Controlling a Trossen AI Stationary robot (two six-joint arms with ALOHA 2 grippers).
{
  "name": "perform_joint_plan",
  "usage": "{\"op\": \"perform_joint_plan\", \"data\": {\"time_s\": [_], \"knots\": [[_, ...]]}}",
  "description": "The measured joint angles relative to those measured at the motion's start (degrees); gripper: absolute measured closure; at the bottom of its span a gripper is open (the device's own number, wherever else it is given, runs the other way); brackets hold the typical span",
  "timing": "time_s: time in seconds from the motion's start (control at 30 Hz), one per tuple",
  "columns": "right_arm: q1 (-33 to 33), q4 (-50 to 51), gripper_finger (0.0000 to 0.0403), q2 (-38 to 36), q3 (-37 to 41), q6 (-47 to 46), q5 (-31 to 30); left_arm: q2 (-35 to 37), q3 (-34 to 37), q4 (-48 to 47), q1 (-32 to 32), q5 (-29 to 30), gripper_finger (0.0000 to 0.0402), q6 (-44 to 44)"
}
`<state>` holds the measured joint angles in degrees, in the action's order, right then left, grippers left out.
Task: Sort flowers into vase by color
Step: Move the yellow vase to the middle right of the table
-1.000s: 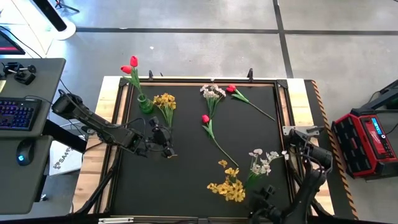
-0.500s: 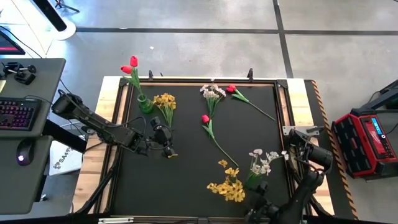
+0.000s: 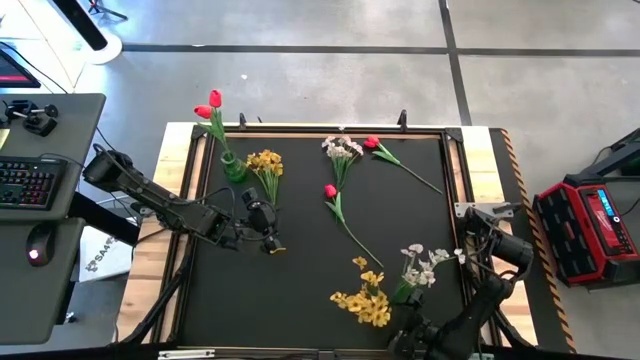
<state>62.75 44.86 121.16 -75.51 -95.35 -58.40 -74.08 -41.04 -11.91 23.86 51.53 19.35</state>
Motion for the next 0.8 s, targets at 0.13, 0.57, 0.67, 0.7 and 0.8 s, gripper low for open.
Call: {"op": "perform_joint_plan", "data": {"time_s": [0.13,0.57,0.67,0.7,0.8], "knots": [[-0.97,-4.23,0.0068,0.0,1.44,3.33,-1.59,0.0,0.0,-0.04,0.0,0.0,0.0312,0.01],[-2.09,-4.34,0.0155,0.0,3.05,5.42,-3.24,0.0,0.0,-0.04,0.0,0.0,0.0312,0.07],[-2.29,0.29,0.0155,0.0,3.05,2.85,-4.92,0.0,0.0,-0.03,0.0,0.0,0.0312,0.06],[-2.39,2.97,0.0155,0.0,3.1,0.42,-5.3,0.0,0.0,-0.01,0.0,0.0,0.0312,0.04],[-2.4,10.1,0.0154,-0.18,5.08,-8.61,-9.37,0.0,0.0,0.12,0.01,0.0,0.0312,0.04]]}}
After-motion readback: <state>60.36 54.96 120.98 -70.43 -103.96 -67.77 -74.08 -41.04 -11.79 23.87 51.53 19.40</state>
